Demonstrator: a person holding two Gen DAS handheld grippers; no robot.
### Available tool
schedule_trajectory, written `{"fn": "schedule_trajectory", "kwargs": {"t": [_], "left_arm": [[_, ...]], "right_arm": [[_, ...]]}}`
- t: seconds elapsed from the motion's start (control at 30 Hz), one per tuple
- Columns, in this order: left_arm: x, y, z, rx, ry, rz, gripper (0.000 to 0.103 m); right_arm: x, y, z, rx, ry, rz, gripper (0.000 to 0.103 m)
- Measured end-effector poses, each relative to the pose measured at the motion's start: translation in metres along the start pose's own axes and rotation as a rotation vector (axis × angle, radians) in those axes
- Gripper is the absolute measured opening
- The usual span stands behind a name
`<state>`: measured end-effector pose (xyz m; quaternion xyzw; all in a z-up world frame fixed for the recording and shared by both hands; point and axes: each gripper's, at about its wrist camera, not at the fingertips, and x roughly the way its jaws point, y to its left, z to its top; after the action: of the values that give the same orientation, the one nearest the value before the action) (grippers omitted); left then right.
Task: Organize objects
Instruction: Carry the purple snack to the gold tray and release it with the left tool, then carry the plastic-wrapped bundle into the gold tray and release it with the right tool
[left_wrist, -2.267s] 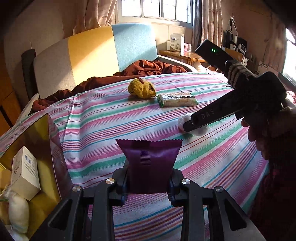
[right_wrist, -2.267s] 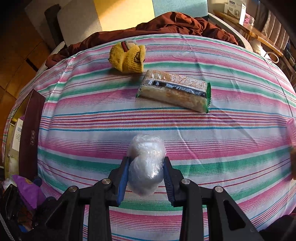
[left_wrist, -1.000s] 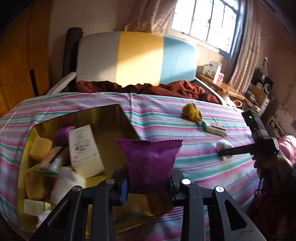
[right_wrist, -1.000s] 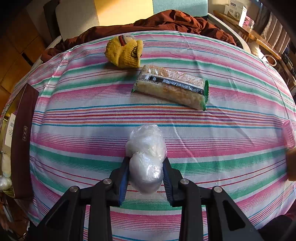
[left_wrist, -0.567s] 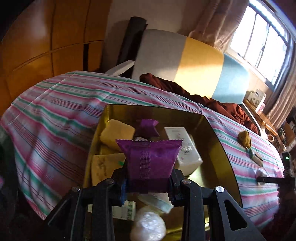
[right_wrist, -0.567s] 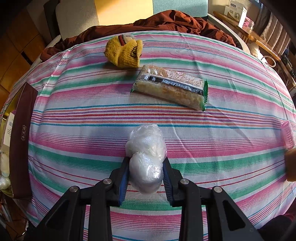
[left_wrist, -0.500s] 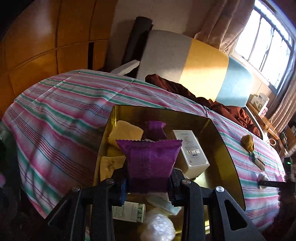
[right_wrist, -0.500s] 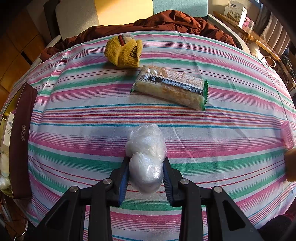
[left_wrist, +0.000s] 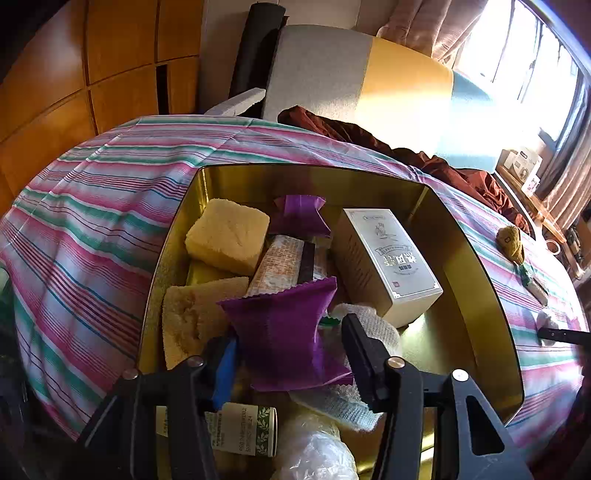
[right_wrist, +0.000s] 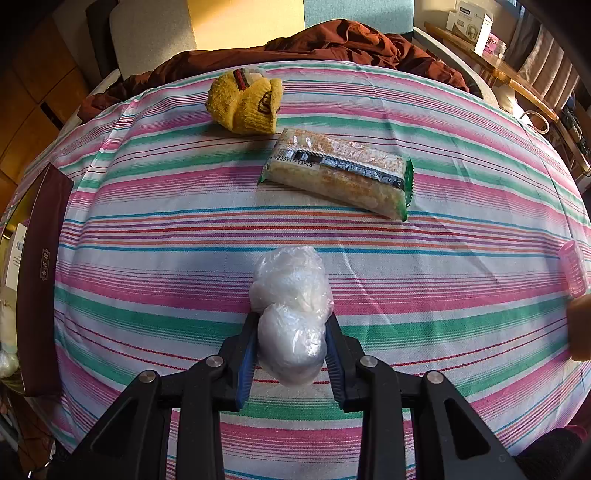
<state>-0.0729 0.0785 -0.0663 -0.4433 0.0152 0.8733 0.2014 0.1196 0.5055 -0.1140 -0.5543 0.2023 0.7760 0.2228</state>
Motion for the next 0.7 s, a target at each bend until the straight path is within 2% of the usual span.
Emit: {"fn": "schedule_trajectory", "kwargs": {"t": [0.03, 0.17, 0.23, 0.5, 0.6, 0.7], "left_arm": [[0.0, 0.001, 0.0, -0.005, 0.003, -0.002, 0.064], [-0.006, 0.009, 0.001, -0.029, -0.009, 0.002, 0.066], [-0.015, 0.014, 0.002, -0.044, -0.035, 0.008, 0.072], [-0.042, 0.016, 0.006, -0.045, -0.108, 0.004, 0.075], [-0.052, 0.014, 0.008, -0.029, -0.136, 0.016, 0.08], [-0.061, 0.013, 0.009, -0.022, -0.158, 0.023, 0.081]], "right_arm": [[0.0, 0.0, 0.0, 0.0, 0.0, 0.0, 0.033], [0.0, 0.0, 0.0, 0.0, 0.0, 0.0, 0.033], [0.0, 0.0, 0.0, 0.0, 0.0, -0.001, 0.033], [0.002, 0.0, -0.003, -0.016, -0.002, -0.018, 0.033], [0.001, 0.005, -0.006, -0.026, -0.004, -0.016, 0.033], [0.002, 0.014, -0.011, -0.058, -0.001, -0.017, 0.033]]}}
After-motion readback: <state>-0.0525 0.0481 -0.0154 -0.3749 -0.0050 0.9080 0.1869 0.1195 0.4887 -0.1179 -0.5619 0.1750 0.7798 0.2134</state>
